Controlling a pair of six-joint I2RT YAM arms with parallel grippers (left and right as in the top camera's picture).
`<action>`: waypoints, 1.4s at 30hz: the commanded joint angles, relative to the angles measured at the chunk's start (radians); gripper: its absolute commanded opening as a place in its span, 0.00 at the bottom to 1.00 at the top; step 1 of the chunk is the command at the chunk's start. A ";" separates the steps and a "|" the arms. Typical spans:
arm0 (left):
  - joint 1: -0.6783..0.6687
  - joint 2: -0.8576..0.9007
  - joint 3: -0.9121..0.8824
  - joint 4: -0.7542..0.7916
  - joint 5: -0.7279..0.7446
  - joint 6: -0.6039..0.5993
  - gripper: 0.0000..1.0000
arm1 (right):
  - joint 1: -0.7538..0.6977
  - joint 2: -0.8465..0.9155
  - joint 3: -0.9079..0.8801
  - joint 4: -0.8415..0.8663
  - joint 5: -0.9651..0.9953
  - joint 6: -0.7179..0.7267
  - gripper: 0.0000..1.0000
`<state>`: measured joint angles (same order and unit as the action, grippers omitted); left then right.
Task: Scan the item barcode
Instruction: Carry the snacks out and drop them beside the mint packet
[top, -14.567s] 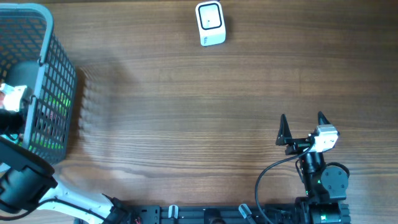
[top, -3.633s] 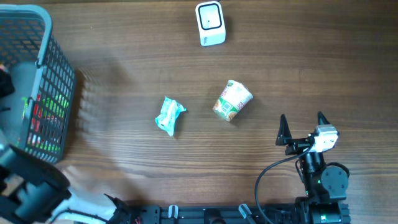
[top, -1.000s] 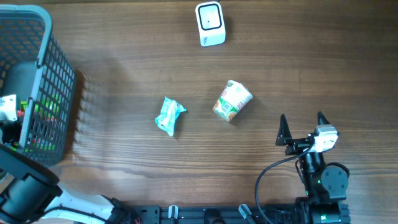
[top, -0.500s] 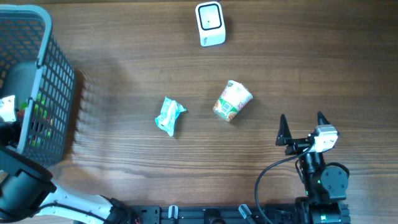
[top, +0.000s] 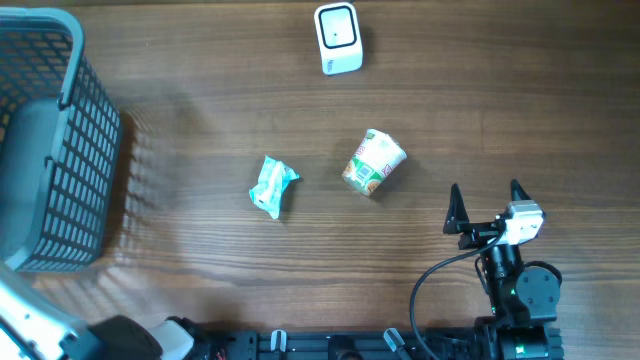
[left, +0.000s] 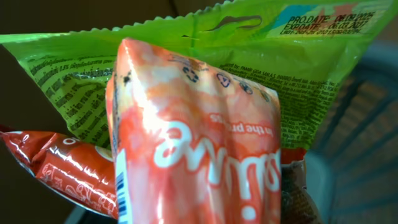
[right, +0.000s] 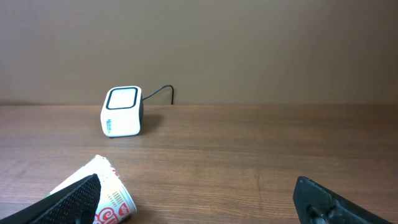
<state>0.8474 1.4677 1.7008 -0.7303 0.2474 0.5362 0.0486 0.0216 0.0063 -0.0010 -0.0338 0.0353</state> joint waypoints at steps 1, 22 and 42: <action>-0.115 -0.094 0.055 -0.001 0.010 -0.075 0.04 | -0.003 -0.006 -0.001 0.003 -0.012 -0.009 1.00; -0.776 -0.008 -0.734 -0.084 -0.021 -0.230 0.61 | -0.003 -0.006 -0.001 0.003 -0.013 -0.009 1.00; -0.795 -0.112 -0.554 -0.281 -0.085 -0.193 1.00 | -0.003 -0.006 -0.001 0.003 -0.012 -0.009 1.00</action>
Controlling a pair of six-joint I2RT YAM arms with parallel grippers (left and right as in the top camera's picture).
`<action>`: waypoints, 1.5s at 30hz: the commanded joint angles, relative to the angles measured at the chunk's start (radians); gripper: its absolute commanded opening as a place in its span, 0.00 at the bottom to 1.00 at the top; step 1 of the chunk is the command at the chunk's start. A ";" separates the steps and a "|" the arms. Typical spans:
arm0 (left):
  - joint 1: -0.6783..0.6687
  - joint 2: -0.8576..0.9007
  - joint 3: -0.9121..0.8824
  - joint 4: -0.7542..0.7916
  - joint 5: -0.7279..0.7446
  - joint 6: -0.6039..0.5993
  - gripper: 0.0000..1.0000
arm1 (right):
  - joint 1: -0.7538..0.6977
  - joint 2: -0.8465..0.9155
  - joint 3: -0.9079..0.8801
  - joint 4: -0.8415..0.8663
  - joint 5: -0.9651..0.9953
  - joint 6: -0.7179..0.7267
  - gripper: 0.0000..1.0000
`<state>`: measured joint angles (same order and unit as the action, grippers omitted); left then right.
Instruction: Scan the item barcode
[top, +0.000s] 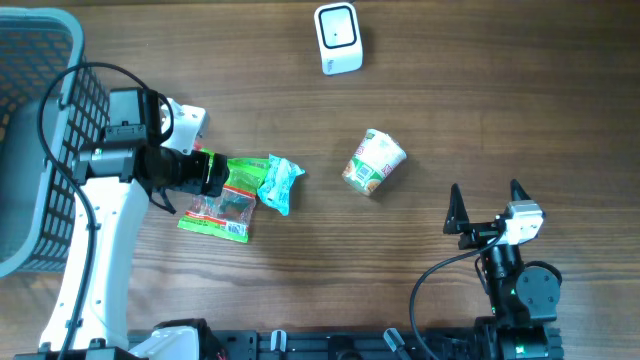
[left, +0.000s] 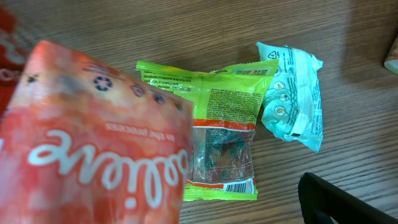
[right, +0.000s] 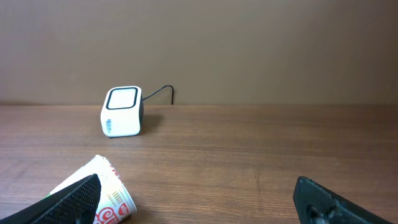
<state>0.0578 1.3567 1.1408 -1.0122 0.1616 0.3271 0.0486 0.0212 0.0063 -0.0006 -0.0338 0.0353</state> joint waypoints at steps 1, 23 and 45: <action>-0.005 -0.001 0.006 0.001 0.001 0.016 1.00 | -0.003 -0.005 -0.001 0.003 -0.012 -0.009 1.00; -0.029 0.006 -0.001 0.131 0.497 -0.291 1.00 | -0.003 -0.005 -0.001 0.003 -0.013 -0.009 1.00; -0.616 0.052 -0.162 0.137 -0.667 -0.722 0.06 | -0.003 -0.005 -0.001 0.003 -0.013 -0.009 1.00</action>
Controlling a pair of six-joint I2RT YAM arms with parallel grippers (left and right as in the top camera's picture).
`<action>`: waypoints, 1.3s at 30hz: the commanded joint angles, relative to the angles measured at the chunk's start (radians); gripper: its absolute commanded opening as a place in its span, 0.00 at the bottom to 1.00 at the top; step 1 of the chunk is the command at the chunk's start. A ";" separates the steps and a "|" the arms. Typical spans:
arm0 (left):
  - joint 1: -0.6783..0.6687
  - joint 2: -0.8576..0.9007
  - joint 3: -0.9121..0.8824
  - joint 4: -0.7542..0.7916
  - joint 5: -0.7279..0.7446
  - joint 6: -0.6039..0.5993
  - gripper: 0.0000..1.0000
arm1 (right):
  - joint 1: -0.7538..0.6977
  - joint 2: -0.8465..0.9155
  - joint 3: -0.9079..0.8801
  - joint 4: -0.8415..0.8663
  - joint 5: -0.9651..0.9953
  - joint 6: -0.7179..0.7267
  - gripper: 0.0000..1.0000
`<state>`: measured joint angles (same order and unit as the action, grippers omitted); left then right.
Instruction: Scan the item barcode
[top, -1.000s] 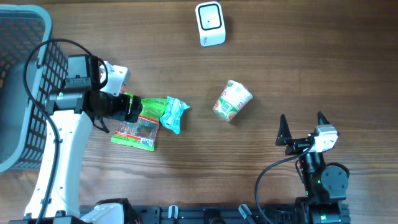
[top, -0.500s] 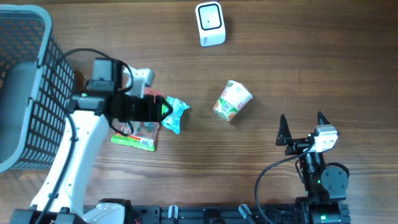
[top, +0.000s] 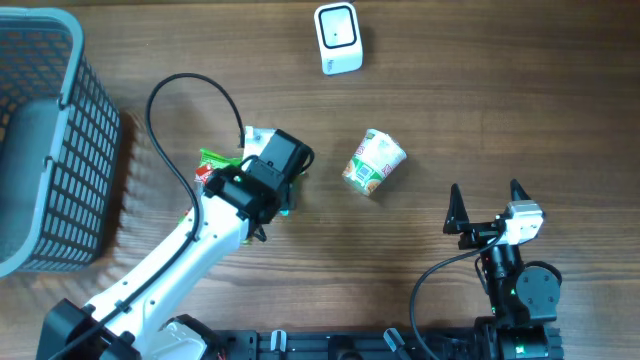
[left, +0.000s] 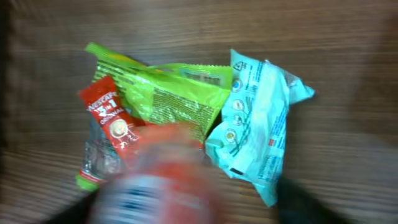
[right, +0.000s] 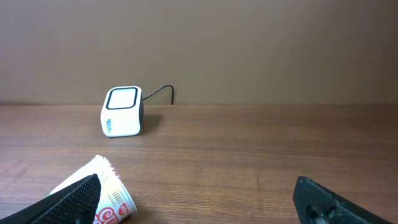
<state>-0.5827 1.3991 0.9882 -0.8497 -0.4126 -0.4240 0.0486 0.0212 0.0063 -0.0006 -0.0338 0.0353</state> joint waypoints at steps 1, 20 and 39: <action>0.034 0.007 0.002 -0.027 0.117 0.021 0.04 | -0.003 -0.005 -0.001 0.003 -0.012 -0.009 1.00; 0.005 0.050 0.006 -0.024 -0.031 0.033 1.00 | -0.003 -0.005 -0.001 0.003 -0.012 -0.009 1.00; 0.309 0.039 0.128 0.165 0.867 0.181 1.00 | -0.003 -0.005 -0.001 0.003 -0.012 -0.009 1.00</action>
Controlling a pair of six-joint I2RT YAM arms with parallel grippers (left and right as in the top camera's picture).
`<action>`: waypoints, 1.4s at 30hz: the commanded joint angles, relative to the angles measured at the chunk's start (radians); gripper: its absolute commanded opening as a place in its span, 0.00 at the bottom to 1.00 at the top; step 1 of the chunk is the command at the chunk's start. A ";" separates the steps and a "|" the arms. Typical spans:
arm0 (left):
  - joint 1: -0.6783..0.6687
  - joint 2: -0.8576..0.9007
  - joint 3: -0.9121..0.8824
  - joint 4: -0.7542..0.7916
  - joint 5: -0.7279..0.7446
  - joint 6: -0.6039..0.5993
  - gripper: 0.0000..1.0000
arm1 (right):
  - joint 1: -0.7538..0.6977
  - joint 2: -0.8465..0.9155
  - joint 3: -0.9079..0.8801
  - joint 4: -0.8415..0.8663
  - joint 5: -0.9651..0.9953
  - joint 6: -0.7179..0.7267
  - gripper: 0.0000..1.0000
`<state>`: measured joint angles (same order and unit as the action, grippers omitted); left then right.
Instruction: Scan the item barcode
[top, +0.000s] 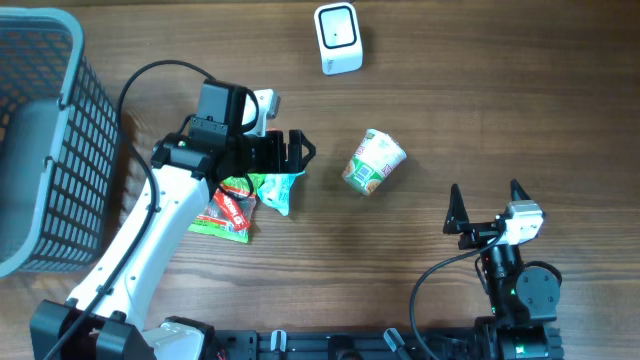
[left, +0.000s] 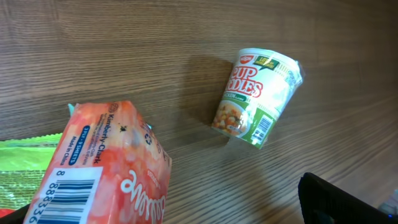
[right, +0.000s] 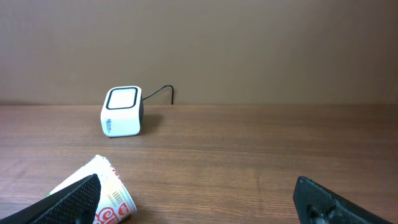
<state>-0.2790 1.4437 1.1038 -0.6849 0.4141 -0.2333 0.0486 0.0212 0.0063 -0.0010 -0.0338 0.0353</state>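
An orange packet (left: 106, 168) with a barcode label fills the lower left of the left wrist view, close under the camera. It hides my left finger, and whether it touches that finger cannot be told. The other finger (left: 336, 199) stands far off to the right, with bare wood between. From overhead my left gripper (top: 297, 155) points right toward a cup of noodles (top: 373, 162) lying on its side. The white scanner (top: 337, 38) stands at the far edge. My right gripper (top: 485, 205) rests open near the front right, holding nothing.
A grey mesh basket (top: 70, 150) takes up the far left. Under my left arm lie a green packet (top: 215, 222), a red sachet (top: 232, 207) and a teal packet (top: 272, 190). The right wrist view shows the scanner (right: 122, 111) and cup (right: 102, 186).
My left gripper was looking straight down on the pile of packets. It now sits up and to the right of the pile, facing the cup, and the orange packet's barcode shows. The right arm is unchanged.
First my left gripper was in the basket with the orange packet, green packet and red sachet against the camera. Then it was over the table beside the teal packet, with the green packet lying below. Then it hung over the pile, and now it faces the cup.
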 joint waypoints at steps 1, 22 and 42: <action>0.005 -0.005 0.012 0.000 0.040 -0.010 1.00 | -0.003 -0.005 -0.001 0.003 -0.012 -0.009 1.00; 0.005 -0.005 0.012 0.000 0.038 -0.010 1.00 | -0.003 -0.005 -0.001 0.012 -0.103 0.305 1.00; 0.080 -0.009 0.013 0.128 0.444 -0.472 1.00 | -0.003 1.104 0.838 -0.386 -1.129 0.345 0.83</action>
<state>-0.2657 1.4437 1.1046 -0.5865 0.5426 -0.4099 0.0467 1.0607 0.8276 -0.4118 -0.9985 0.3813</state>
